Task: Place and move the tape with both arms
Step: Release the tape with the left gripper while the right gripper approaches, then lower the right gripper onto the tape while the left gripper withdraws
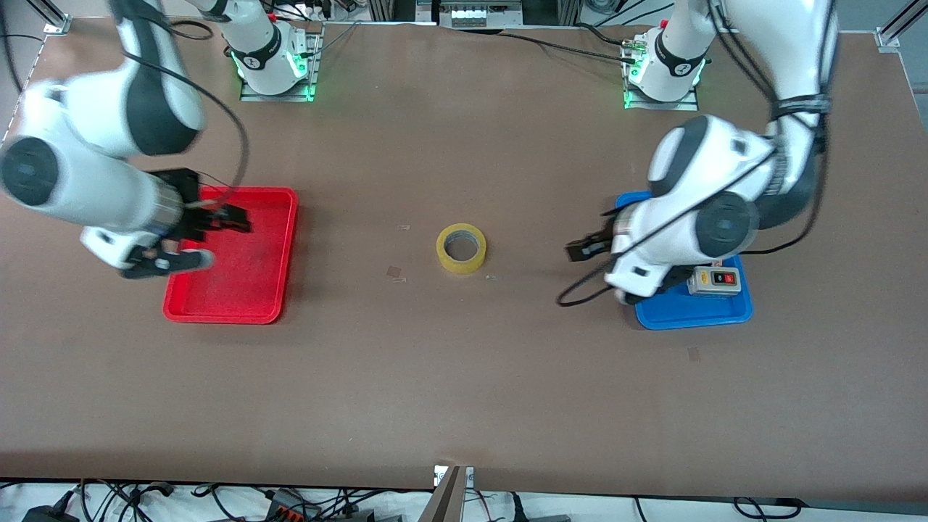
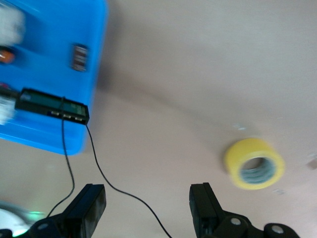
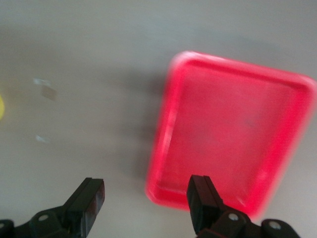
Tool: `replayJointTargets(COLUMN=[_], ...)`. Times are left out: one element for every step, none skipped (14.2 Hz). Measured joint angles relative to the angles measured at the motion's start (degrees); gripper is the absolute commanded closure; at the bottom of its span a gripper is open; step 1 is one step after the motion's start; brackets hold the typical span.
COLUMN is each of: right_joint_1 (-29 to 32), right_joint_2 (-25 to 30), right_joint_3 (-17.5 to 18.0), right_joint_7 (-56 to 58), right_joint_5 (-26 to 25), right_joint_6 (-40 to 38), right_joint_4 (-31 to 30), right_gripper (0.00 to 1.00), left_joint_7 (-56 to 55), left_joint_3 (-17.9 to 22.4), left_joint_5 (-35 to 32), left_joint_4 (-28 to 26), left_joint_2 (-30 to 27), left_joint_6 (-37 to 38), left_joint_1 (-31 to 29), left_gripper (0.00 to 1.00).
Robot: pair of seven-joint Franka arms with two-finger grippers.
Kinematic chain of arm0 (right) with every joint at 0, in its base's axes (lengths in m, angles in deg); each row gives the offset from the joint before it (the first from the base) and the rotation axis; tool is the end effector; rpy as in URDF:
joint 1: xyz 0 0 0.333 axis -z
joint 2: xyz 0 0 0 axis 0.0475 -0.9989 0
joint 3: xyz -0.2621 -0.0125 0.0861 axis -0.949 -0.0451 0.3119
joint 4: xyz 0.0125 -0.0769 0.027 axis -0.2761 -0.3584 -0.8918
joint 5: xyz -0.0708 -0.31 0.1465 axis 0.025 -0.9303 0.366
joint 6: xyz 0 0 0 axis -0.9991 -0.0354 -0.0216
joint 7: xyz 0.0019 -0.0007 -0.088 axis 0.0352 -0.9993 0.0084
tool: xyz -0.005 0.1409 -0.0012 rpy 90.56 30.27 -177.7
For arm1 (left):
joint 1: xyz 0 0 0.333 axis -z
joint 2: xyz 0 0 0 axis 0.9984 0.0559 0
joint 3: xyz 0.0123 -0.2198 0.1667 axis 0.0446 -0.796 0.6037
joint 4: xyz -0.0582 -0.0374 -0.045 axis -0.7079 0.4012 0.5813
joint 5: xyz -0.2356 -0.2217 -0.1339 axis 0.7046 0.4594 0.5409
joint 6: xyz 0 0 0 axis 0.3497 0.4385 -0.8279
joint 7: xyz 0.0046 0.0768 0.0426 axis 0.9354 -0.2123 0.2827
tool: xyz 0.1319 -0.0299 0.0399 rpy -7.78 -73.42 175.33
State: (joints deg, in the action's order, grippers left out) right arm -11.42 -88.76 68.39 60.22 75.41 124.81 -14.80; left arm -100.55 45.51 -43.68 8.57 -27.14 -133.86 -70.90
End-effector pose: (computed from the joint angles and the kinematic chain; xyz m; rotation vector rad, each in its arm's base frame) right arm 0.5496 0.1315 0.3552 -3.0881 -0.2944 0.2863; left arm 0.5520 -0.2019 0.3700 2.9623 0.6091 -0.5712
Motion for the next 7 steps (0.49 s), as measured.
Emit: replayJointTargets(right_joint_1=[-2.9, -5.4, -7.6, -9.9, -12.5, -15.2, -18.0], right_joint_2=[-2.8, -5.7, -8.5, -11.2, -13.8, -16.4, -18.9], right_joint_3=[0.0, 0.1, 0.1, 0.2, 0.2, 0.2, 0.2], right_joint_7=[-3.0, -6.0, -8.5, -11.0, -14.2, -18.3, -22.4], right_joint_5=[0.0, 0.1, 0.1, 0.1, 0.2, 0.2, 0.2], right_joint_6=[1.8, 3.4, 5.1, 7.0, 9.0, 11.4, 14.0], right_joint_4=[1.1, 2.6, 4.3, 6.3, 8.2, 10.1, 11.7], right_gripper=[0.00, 0.00, 0.00, 0.00, 0.00, 0.00, 0.00], left_joint_7=[3.7, 7.7, 11.7, 16.0, 20.3, 24.2, 27.9], left_joint_3=[0.0, 0.0, 0.0, 0.1, 0.1, 0.1, 0.1], left_joint_5=[-1.1, -1.7, -2.1, -2.7, -3.5, -4.1, -4.6], left_joint_4=[-0.7, -1.9, -3.5, -5.5, -7.5, -9.4, -11.0], left_joint_2=[-1.3, -2.9, -4.9, -7.1, -9.6, -12.1, -14.5], left_joint_6=[1.8, 3.0, 3.7, 4.3, 5.0, 5.3, 5.5], left_joint_1=[-2.1, -4.0, -5.9, -7.9, -9.9, -11.8, -13.7], left_gripper=[0.00, 0.00, 0.00, 0.00, 0.00, 0.00, 0.00])
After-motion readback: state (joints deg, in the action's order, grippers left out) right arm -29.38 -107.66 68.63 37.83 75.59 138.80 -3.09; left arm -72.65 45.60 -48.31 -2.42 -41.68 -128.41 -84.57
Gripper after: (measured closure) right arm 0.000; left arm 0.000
